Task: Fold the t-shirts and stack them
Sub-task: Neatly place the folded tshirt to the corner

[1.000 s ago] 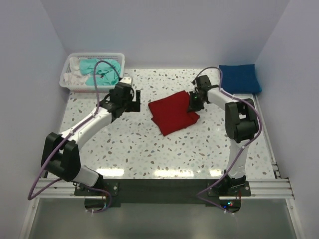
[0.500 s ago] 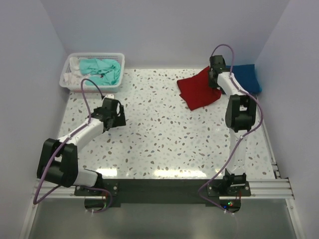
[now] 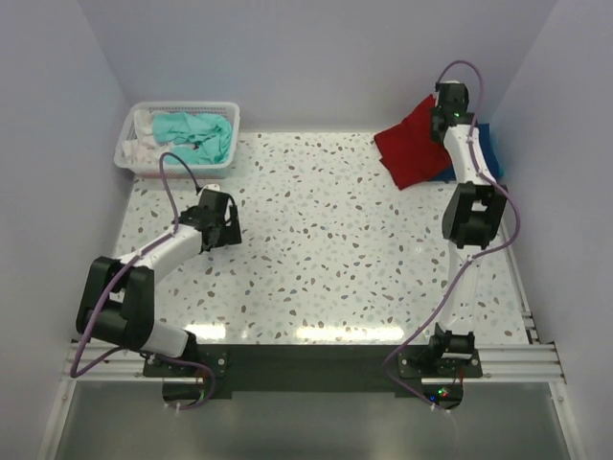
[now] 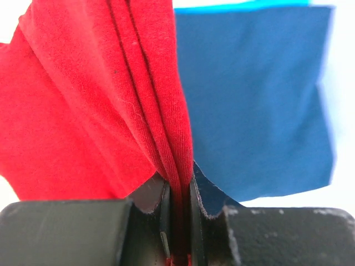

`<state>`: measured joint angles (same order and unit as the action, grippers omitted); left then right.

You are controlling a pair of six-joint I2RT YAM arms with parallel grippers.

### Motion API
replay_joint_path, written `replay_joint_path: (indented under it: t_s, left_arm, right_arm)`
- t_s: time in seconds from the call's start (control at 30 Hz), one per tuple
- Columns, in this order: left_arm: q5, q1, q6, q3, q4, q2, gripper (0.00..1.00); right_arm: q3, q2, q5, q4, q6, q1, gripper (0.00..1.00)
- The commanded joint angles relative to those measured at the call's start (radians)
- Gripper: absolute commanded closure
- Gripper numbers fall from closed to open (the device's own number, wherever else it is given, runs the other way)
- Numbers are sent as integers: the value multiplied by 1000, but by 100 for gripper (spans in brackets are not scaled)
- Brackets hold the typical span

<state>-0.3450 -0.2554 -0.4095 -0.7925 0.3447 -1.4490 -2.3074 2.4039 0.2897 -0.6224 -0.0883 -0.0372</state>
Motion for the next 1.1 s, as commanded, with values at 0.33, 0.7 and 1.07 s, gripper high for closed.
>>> replay_joint_path:
  t_s: [0.33, 0.7, 1.07]
  left_arm:
    - [6, 7, -15, -7, -44, -60, 0]
    - [17, 7, -15, -13, -29, -117, 0]
    - [24, 7, -25, -30, -4, -125, 0]
  right_arm:
    - [-76, -32, -46, 93, -83, -164, 100]
    - [-110, 92, 61, 292, -108, -194, 98]
    - [-12, 58, 227, 348, -44, -220, 94]
